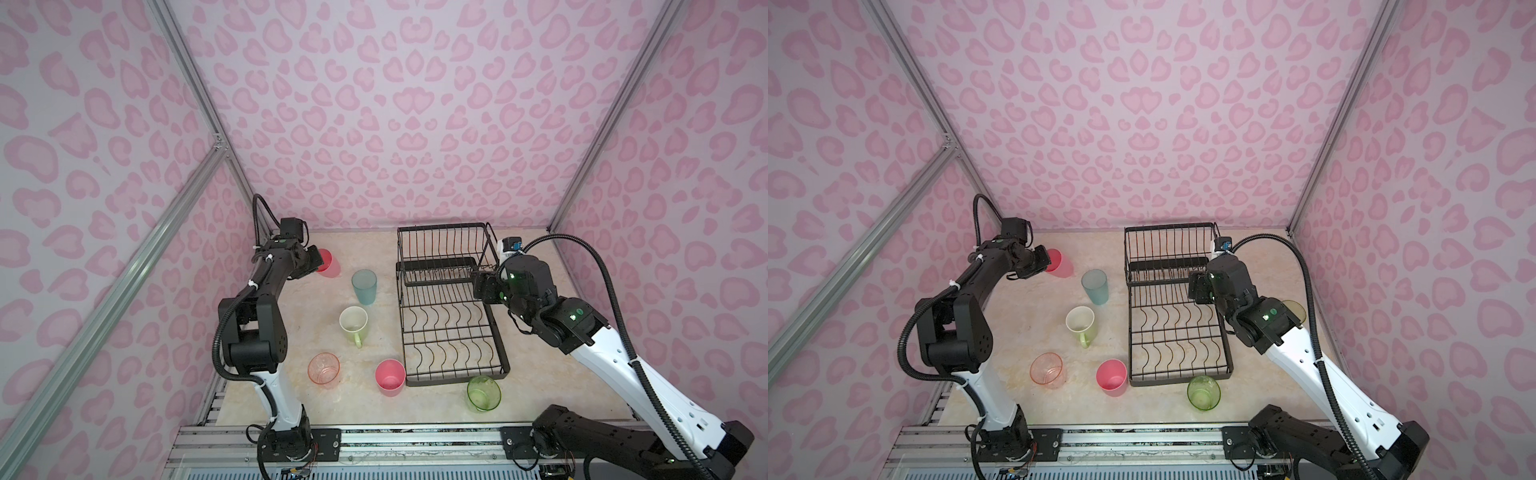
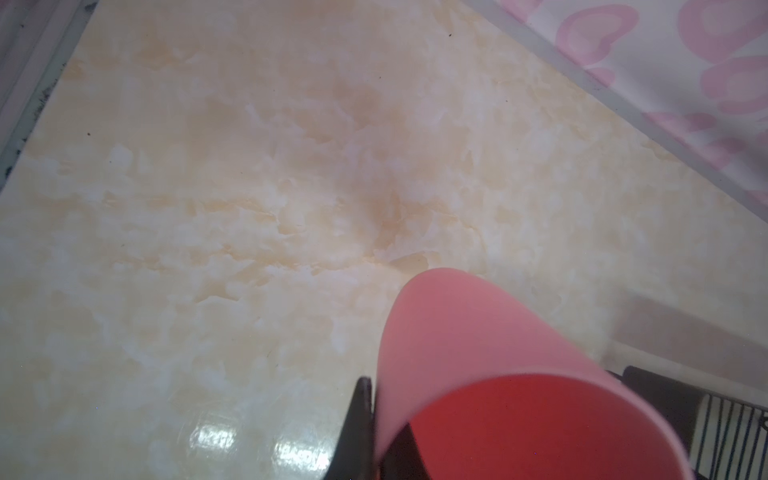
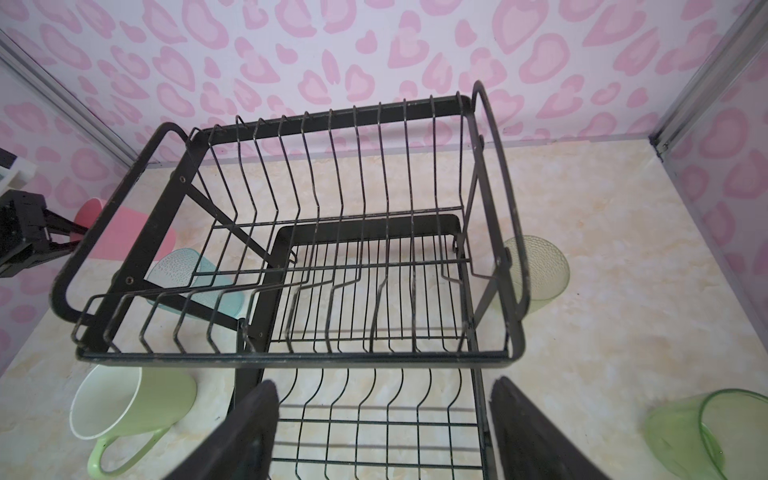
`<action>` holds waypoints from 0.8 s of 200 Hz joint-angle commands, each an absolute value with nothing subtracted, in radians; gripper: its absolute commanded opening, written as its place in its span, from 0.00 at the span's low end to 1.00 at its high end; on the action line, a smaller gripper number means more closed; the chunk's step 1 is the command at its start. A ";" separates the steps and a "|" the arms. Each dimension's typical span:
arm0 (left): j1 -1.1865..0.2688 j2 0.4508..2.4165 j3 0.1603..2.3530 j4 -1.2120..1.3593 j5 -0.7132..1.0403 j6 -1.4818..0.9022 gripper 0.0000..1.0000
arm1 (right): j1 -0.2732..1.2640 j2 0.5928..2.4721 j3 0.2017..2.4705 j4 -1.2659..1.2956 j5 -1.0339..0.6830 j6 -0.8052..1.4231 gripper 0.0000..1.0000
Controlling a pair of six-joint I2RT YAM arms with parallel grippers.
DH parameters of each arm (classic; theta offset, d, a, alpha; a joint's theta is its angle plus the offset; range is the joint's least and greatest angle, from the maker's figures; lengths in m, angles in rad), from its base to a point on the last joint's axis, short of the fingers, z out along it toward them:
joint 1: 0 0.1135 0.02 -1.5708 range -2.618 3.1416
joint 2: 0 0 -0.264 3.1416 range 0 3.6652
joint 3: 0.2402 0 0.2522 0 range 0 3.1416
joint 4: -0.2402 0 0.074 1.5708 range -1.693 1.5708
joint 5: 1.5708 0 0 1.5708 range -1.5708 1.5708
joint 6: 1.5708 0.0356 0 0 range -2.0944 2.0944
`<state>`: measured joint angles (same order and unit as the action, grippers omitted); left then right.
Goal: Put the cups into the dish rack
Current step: 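Close the left gripper on the pink cup rim and lift it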
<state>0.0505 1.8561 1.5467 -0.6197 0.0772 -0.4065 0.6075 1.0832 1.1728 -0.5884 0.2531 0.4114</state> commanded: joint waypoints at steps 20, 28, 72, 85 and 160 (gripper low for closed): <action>0.053 1.735 1.482 -0.599 0.139 -0.411 0.03 | 0.615 1.067 1.189 -0.614 0.291 0.434 0.80; 0.052 1.710 1.471 -0.597 0.150 -0.415 0.03 | 0.617 1.061 1.191 -0.616 0.288 0.436 0.80; 0.053 1.568 1.436 -0.573 0.256 -0.453 0.03 | 0.634 1.043 1.215 -0.619 0.276 0.457 0.81; 0.053 1.525 1.430 -0.553 0.297 -0.476 0.03 | 0.638 1.047 1.229 -0.613 0.259 0.467 0.81; 0.054 1.360 1.351 -0.287 0.618 -0.706 0.03 | 0.694 1.205 1.332 -0.402 -0.015 0.650 0.81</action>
